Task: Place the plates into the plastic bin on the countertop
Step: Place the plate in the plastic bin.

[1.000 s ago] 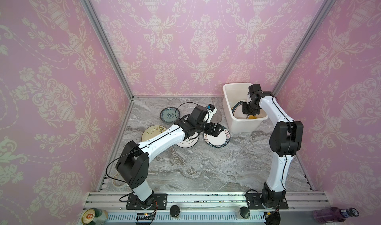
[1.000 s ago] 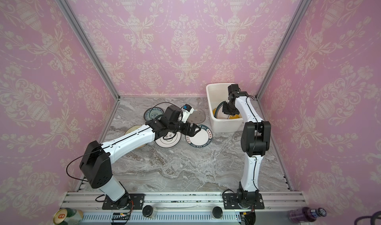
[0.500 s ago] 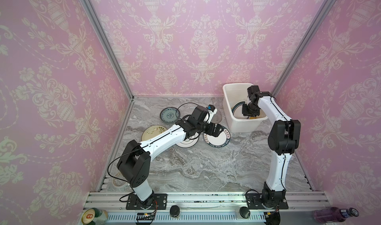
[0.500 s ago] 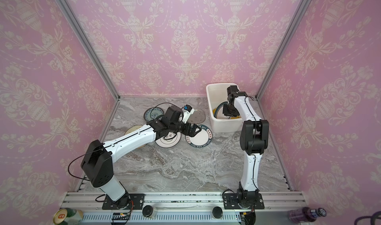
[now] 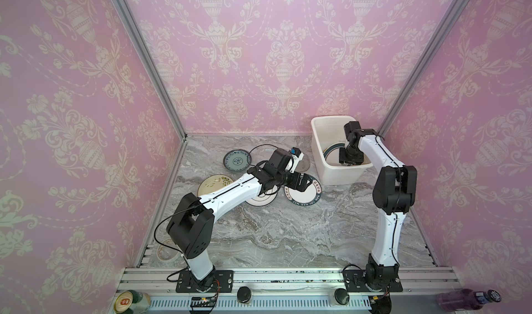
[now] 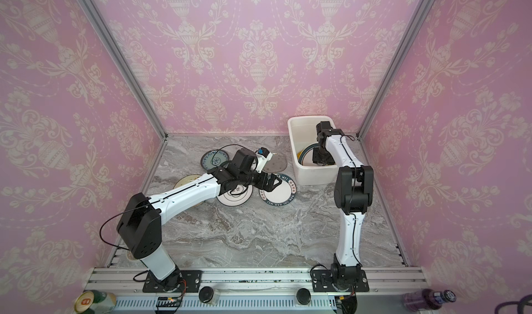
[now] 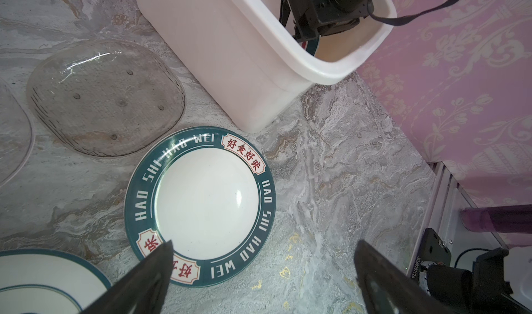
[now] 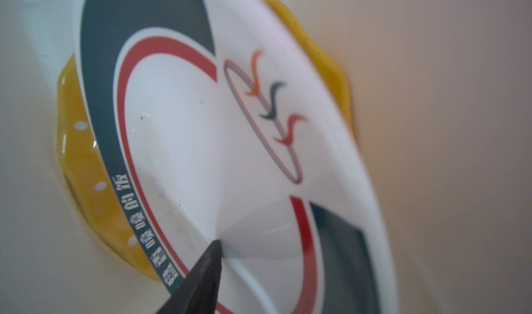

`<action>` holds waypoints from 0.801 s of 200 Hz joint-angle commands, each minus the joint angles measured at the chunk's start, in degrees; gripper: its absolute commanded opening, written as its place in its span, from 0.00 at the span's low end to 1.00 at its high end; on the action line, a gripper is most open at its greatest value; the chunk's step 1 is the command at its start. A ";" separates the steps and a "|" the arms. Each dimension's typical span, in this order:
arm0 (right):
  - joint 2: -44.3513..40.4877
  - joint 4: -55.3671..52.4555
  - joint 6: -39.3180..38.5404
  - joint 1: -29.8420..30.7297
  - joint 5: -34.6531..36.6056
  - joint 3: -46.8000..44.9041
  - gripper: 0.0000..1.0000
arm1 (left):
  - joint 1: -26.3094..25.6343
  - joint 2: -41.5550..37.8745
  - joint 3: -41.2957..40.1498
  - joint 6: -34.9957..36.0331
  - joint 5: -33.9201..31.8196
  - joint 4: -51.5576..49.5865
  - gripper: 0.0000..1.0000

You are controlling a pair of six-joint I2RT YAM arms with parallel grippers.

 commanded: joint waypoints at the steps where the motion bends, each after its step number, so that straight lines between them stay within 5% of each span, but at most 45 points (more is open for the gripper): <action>1: 1.26 -2.22 -0.45 -0.42 4.17 0.04 0.59 | 0.77 1.24 2.15 -0.92 1.00 0.50 0.99; 93: -0.10 -5.32 -0.89 -0.49 6.28 4.20 0.68 | 1.77 -0.30 1.54 -0.51 0.33 0.32 0.99; 160: -8.53 -11.27 -0.45 1.67 -1.28 12.72 0.74 | 1.88 -9.51 -0.24 0.60 -4.95 -1.49 0.99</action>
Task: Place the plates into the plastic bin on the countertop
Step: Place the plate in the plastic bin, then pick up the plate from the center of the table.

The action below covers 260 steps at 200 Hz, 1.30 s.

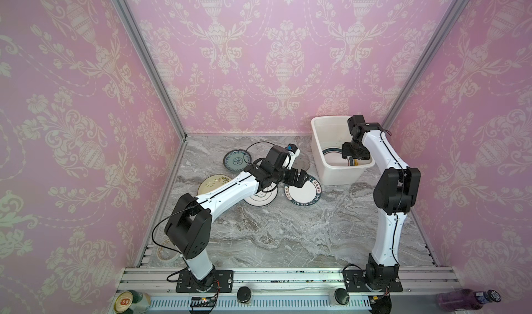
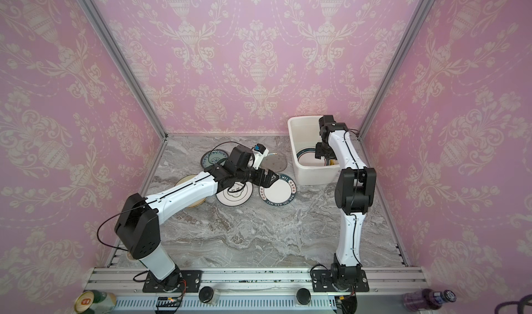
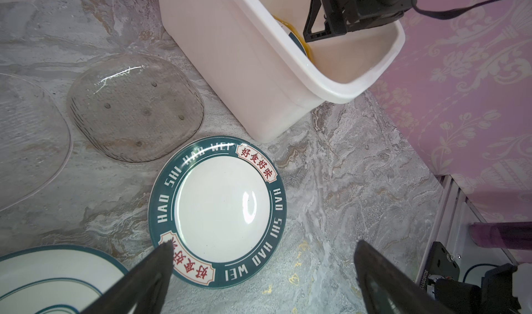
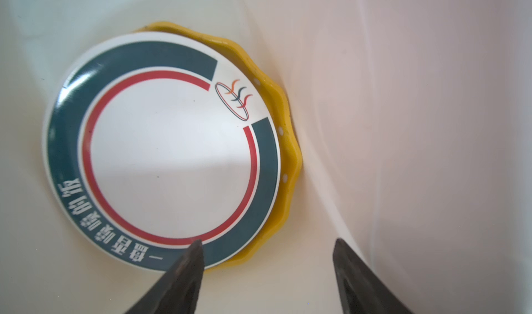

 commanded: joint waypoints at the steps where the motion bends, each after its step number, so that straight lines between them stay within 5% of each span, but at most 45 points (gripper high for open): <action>1: -6.44 -4.21 -0.26 1.75 -4.36 4.57 0.75 | 0.31 -7.29 -0.76 0.51 -3.37 -0.90 0.99; 63: -19.68 -6.29 2.76 7.16 -18.70 1.96 0.75 | 0.55 -24.65 -6.65 -2.60 -11.27 -7.32 0.99; 92: -31.05 -0.04 9.18 9.09 -26.12 -10.44 0.74 | 1.49 -30.34 -8.23 -6.10 -11.31 -12.95 0.99; 130: -48.25 14.59 22.00 12.56 -32.67 -32.95 0.73 | 5.81 -34.53 -11.92 -13.20 -3.19 -12.89 0.99; 186: -70.67 35.82 46.65 17.04 -31.24 -62.19 0.71 | 11.71 -28.00 -13.06 -25.17 16.18 -6.00 0.99; 260: -85.27 40.22 57.34 20.68 -24.99 -80.44 0.70 | 12.54 -19.27 -12.95 -23.69 19.08 0.06 0.99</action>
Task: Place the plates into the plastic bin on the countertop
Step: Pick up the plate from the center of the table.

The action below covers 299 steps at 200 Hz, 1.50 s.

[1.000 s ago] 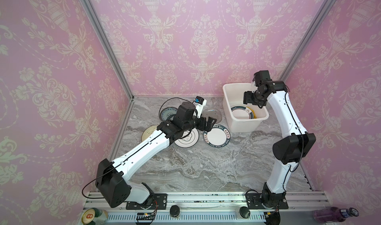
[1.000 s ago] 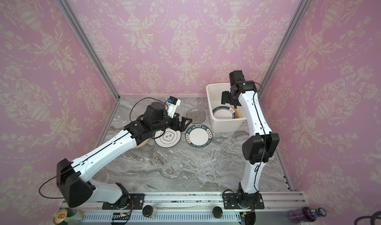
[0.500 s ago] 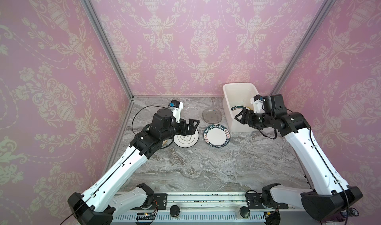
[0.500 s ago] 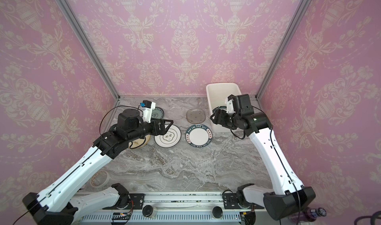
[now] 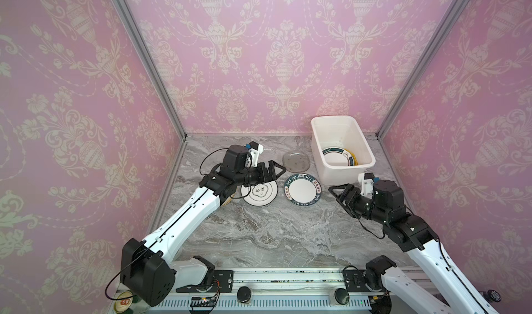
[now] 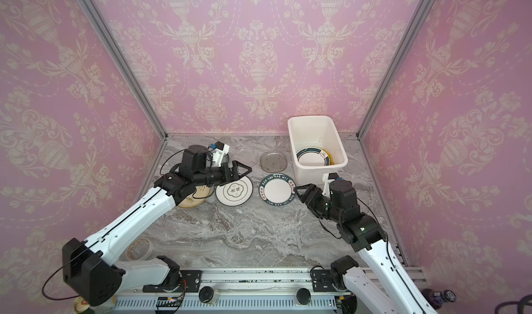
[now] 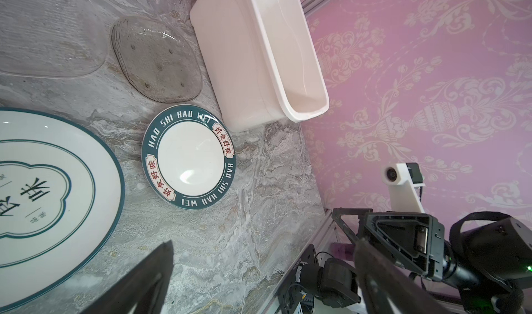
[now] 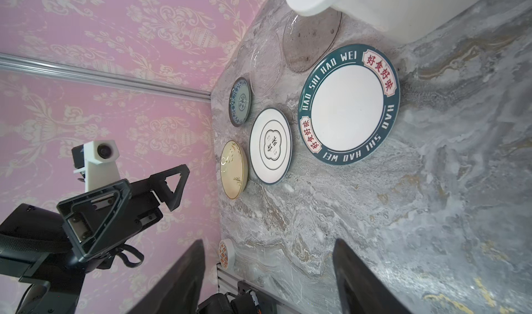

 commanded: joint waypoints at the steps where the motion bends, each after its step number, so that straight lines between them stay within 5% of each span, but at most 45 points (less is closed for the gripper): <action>1: -3.13 4.46 5.94 0.71 2.96 -4.97 0.70 | 0.49 2.34 -0.13 0.57 3.43 3.07 0.99; 51: -5.71 13.76 9.62 1.91 4.21 -16.16 0.69 | 1.74 11.06 0.47 4.79 8.31 5.22 0.99; 107: -7.72 23.22 12.36 3.50 9.36 -26.76 0.64 | 2.16 20.38 -1.09 1.34 -0.09 17.61 0.99; 200: 6.64 41.27 12.06 3.64 11.41 -33.17 0.67 | 2.42 40.05 6.32 -2.01 -1.26 29.52 0.96; 254: 18.12 48.42 8.97 3.63 10.56 -30.59 0.68 | 2.35 45.90 14.87 2.75 -1.99 22.05 0.96; 299: 25.47 52.85 8.19 3.38 11.40 -28.07 0.68 | 2.18 49.14 23.55 12.40 -1.80 5.47 0.95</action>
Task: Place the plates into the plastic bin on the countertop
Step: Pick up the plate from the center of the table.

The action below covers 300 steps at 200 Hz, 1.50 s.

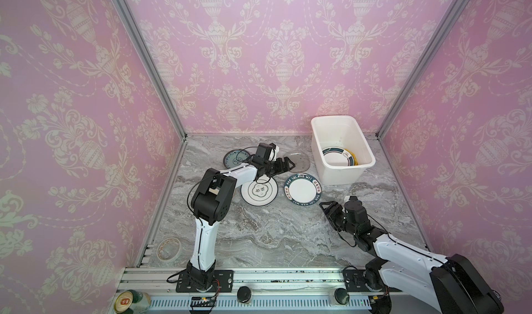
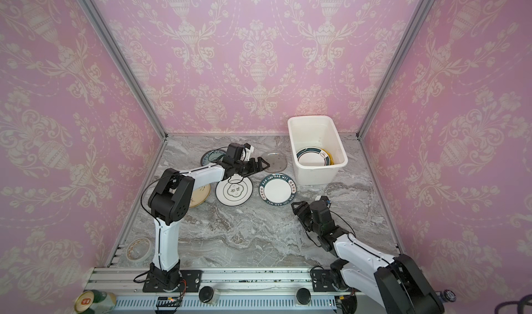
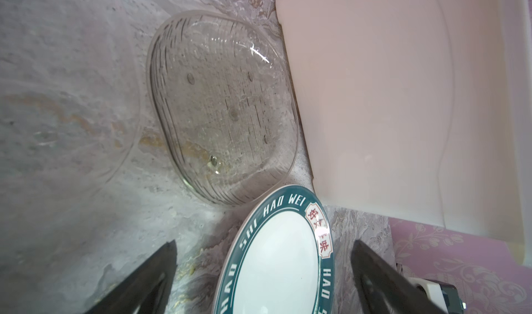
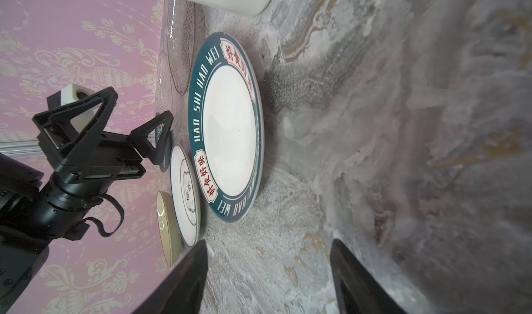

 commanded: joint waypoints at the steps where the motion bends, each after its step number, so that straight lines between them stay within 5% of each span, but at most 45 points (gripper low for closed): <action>1: 3.05 4.67 -1.85 0.16 1.22 2.66 0.68 | 0.18 2.44 4.52 7.91 -0.73 -12.56 0.95; 61: 7.93 6.39 -2.23 -1.21 0.68 4.36 0.68 | -1.67 7.69 14.90 19.28 0.70 -29.25 0.95; 178: 16.94 9.84 -5.83 -8.82 -4.93 6.20 0.69 | -3.24 11.81 19.10 21.67 9.67 -31.67 0.87; 246: 30.06 20.21 -5.75 -10.08 -14.19 10.24 0.65 | -4.37 12.15 21.79 26.27 9.82 -34.10 0.78; 300: 32.64 25.67 -3.58 -10.08 -14.05 8.88 0.58 | -6.66 10.17 21.95 27.34 8.50 -35.94 0.78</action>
